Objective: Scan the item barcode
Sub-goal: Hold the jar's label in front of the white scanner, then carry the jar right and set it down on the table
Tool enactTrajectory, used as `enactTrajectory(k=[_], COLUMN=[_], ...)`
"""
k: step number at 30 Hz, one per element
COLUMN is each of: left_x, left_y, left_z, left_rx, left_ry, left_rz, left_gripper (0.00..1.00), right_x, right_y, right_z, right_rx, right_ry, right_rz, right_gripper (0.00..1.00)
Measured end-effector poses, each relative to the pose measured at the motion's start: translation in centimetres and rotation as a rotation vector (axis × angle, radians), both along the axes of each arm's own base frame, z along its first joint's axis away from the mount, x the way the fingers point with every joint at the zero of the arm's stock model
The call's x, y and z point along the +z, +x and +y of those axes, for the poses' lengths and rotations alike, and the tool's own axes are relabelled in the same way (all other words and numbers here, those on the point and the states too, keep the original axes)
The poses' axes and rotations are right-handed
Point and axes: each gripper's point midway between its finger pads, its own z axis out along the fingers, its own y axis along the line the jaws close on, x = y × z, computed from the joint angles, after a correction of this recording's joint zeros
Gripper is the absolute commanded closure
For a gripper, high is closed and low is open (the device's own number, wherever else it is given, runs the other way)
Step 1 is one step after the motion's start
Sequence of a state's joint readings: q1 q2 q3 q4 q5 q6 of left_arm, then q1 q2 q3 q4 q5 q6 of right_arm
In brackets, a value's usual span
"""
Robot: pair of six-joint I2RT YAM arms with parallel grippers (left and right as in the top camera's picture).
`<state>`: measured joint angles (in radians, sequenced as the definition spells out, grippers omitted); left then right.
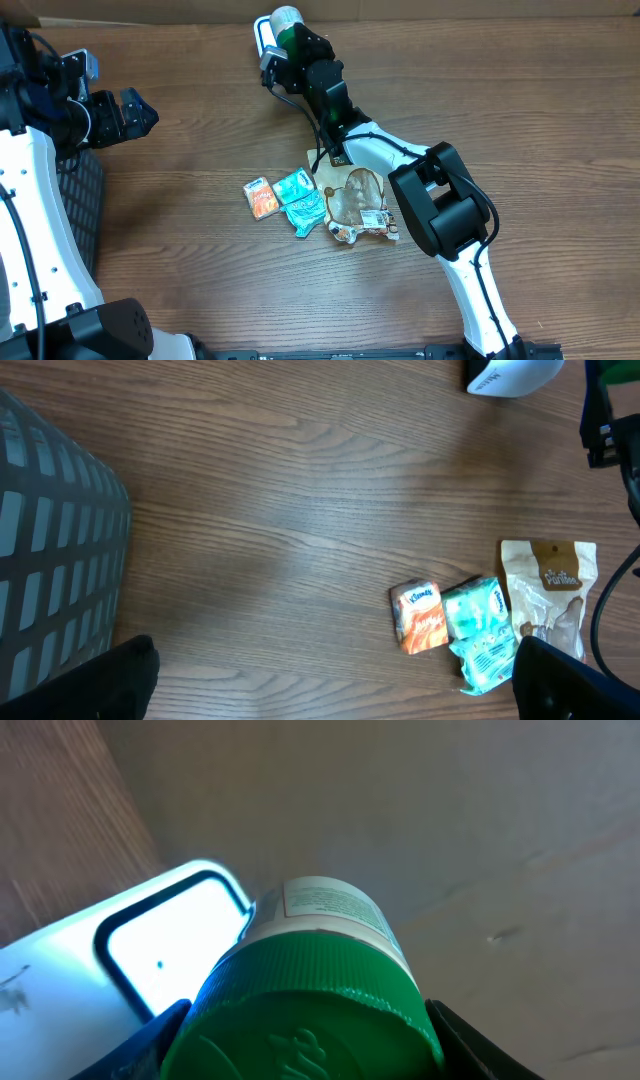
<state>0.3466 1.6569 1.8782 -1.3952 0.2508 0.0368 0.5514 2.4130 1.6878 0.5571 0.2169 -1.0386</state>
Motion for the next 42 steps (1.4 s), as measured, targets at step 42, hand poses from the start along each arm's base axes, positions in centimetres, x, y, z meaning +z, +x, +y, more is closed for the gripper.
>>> enactTrajectory(k=[42], left_x=[0.0], left_y=[0.0], left_z=[0.0], left_rx=[0.000], left_ry=[0.000], left_rz=[0.000], left_gripper=[0.01], right_x=[1.5], right_y=[-20.7], right_z=[-33.5], right_rx=[-1.124], right_ry=[0.758], right_rz=[1.160], right_gripper=[0.62])
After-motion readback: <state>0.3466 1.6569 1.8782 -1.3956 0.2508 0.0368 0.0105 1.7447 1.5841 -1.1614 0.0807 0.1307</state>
